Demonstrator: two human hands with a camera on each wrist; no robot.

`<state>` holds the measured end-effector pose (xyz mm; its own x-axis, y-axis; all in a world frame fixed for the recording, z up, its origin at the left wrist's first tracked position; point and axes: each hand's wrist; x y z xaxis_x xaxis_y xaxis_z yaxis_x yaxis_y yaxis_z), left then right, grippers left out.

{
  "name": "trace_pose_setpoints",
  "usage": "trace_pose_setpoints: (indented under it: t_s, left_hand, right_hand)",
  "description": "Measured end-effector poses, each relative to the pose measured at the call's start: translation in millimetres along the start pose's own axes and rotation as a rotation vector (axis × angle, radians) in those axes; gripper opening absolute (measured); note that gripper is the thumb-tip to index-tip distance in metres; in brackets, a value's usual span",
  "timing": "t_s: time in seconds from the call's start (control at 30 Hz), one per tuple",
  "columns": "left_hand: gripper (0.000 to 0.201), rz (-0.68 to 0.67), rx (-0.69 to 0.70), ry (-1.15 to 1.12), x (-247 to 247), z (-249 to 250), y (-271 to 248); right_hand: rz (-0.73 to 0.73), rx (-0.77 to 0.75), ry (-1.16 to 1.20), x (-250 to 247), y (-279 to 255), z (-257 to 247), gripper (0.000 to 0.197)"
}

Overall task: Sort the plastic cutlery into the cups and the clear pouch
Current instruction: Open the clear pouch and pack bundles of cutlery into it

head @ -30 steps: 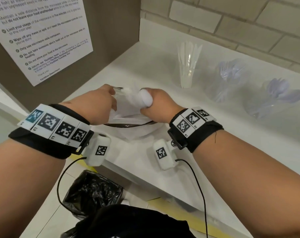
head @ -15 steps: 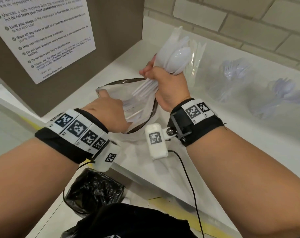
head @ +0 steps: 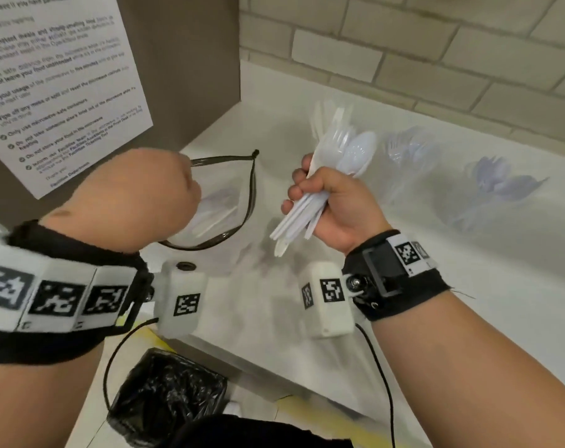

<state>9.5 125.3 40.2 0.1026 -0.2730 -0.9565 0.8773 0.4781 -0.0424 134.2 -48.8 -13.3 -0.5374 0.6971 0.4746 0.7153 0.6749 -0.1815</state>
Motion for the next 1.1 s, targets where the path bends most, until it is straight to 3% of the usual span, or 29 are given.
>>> trace_pose_setpoints:
  t_s: [0.03,0.1,0.2,0.3,0.4,0.53,0.73,0.83,0.93,1.0,1.1]
  left_hand:
    - [0.024,0.079,0.081,-0.105,2.4,13.0,-5.5]
    - [0.027,0.082,0.207,-0.487,19.0,43.9,-8.5]
    - [0.059,-0.225,0.155,-1.053,50.2,83.0,-5.3]
    - [0.033,-0.466,0.121,-1.358,65.6,98.8,-0.7]
    - [0.031,-0.484,0.016,-1.375,69.7,110.8,-0.5]
    - [0.016,-0.416,0.032,-1.335,72.7,118.7,-6.6]
    - [0.022,-0.463,0.026,-1.462,81.4,109.0,-2.2]
    - [0.020,-0.462,-0.074,-1.651,84.8,105.2,1.7]
    - [0.023,-0.406,-0.140,-1.791,85.8,101.9,6.5]
    - [0.022,-0.336,-0.139,-1.789,86.8,99.2,10.1]
    - [0.017,-0.330,-0.104,-1.678,89.8,96.4,10.0]
  right_hand:
    - [-0.006,0.020,-0.008,-3.5,-1.9,1.4,0.024]
    - [-0.028,0.038,-0.017,-7.8,-6.0,2.6,0.022]
    - [-0.065,0.042,-0.048,-12.6,-13.2,2.6,0.015]
    - [-0.104,0.065,-0.177,-12.9,-23.5,1.6,0.026]
    - [-0.127,0.110,-0.288,-21.7,-33.3,1.0,0.035]
    - [-0.125,0.095,-0.306,-25.3,-42.1,1.0,0.041]
    - [-0.153,0.169,-0.389,-22.8,-43.6,12.0,0.040]
    - [-0.154,0.237,-0.562,-22.9,-47.9,16.6,0.033]
    - [-0.144,0.289,-0.891,-30.6,-57.5,-0.9,0.041]
    - [-0.027,0.280,-1.009,-36.8,-61.9,-21.9,0.054]
    - [0.326,0.062,-0.989,-39.1,-58.5,-40.8,0.040]
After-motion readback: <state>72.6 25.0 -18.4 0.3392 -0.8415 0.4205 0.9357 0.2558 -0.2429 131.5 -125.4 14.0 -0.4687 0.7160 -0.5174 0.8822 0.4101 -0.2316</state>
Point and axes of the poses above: each hand's wrist, its own y-axis towards the middle knuckle, its own x-axis out of the palm, z = x × y, and after that the axes turned 9 degrees about -y, right-handed
